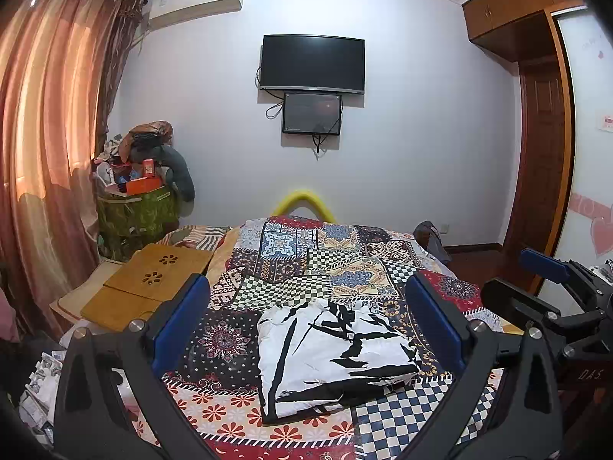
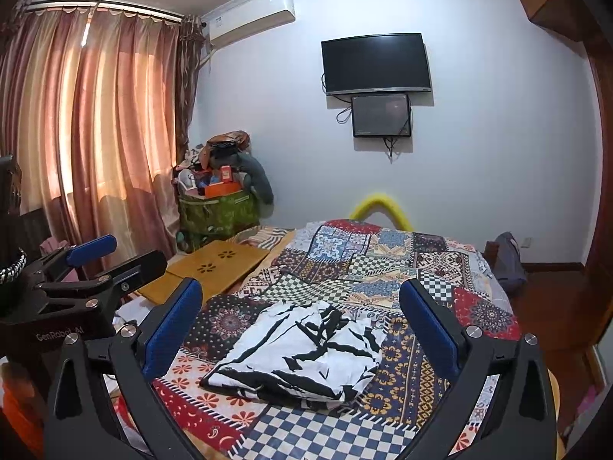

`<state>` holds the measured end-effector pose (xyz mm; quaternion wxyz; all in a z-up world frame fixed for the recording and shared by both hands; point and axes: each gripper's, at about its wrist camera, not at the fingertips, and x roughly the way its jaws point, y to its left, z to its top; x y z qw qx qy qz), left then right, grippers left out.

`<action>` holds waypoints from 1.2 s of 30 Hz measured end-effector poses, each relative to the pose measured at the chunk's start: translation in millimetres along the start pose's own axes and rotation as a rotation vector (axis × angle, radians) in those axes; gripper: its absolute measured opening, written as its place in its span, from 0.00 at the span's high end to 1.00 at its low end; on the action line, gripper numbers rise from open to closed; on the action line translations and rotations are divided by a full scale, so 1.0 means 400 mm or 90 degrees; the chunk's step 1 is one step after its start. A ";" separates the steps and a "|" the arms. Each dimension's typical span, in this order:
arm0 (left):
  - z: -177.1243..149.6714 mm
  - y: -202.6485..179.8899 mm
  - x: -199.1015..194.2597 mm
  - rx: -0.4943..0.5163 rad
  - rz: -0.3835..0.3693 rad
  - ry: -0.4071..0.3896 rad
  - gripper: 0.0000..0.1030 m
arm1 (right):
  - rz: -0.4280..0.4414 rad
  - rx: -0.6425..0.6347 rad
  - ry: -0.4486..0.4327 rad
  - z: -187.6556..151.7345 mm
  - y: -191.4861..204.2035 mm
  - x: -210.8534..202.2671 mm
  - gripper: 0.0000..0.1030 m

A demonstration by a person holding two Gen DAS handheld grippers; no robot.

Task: Fold small clothes

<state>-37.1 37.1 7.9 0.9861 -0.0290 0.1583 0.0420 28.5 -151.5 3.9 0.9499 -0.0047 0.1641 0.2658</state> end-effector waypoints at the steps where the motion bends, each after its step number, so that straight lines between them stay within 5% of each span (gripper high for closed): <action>1: 0.001 0.000 0.000 0.000 -0.001 0.001 0.00 | 0.000 0.001 0.000 0.001 -0.001 0.000 0.01; 36: 0.000 0.018 0.014 -0.008 -0.045 0.021 0.00 | -0.005 0.012 0.005 -0.001 0.009 0.007 0.01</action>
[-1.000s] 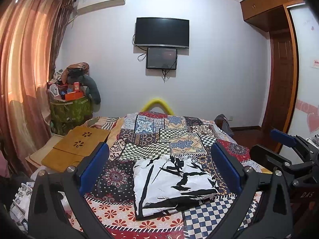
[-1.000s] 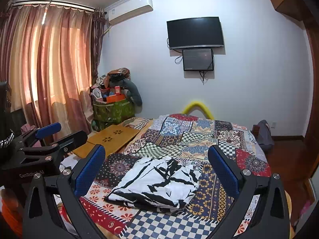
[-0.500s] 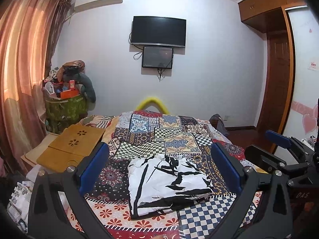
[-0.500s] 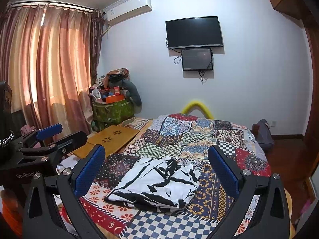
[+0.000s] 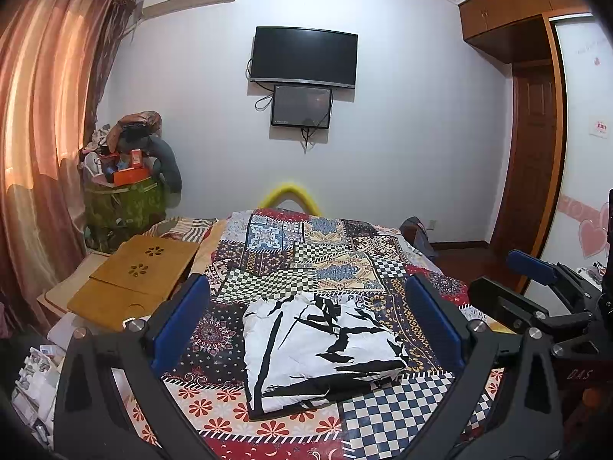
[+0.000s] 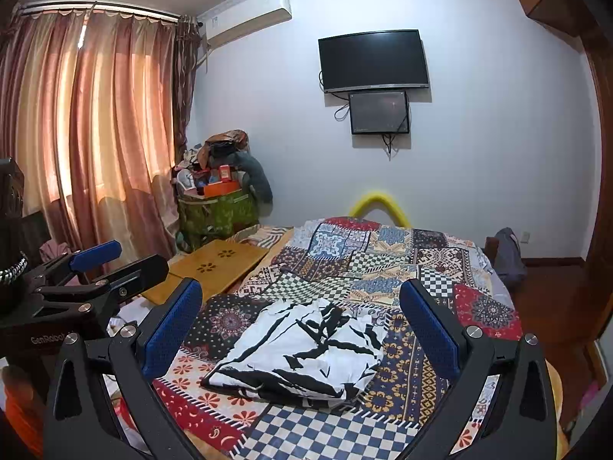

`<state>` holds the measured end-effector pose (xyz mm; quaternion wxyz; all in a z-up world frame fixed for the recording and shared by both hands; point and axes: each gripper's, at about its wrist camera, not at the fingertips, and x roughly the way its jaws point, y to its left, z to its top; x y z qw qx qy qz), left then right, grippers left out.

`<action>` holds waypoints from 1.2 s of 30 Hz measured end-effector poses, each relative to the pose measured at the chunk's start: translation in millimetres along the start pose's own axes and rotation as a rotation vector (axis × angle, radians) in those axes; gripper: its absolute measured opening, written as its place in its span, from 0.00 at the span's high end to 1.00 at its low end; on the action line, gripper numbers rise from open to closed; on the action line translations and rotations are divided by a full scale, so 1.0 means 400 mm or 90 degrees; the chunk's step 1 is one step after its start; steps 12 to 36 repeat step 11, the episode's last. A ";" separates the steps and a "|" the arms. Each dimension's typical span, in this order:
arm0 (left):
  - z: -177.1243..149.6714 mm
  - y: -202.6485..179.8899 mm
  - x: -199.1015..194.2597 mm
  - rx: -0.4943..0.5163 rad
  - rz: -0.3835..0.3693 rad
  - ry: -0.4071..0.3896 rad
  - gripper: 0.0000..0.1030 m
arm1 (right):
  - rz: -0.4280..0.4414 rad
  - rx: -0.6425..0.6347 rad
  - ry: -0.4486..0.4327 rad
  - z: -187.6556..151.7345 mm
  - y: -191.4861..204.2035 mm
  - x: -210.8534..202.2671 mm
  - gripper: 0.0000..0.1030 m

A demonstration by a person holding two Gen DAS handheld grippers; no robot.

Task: Fold small clothes

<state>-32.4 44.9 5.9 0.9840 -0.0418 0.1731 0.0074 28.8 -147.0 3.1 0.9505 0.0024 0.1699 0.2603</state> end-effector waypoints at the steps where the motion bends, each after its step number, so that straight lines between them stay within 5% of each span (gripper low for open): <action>1: -0.001 0.000 0.000 -0.001 0.000 0.001 0.00 | 0.000 0.001 0.000 0.000 0.001 0.001 0.01; 36: -0.012 0.008 0.025 -0.011 0.004 0.024 0.00 | -0.001 0.004 0.006 -0.002 0.005 0.012 0.01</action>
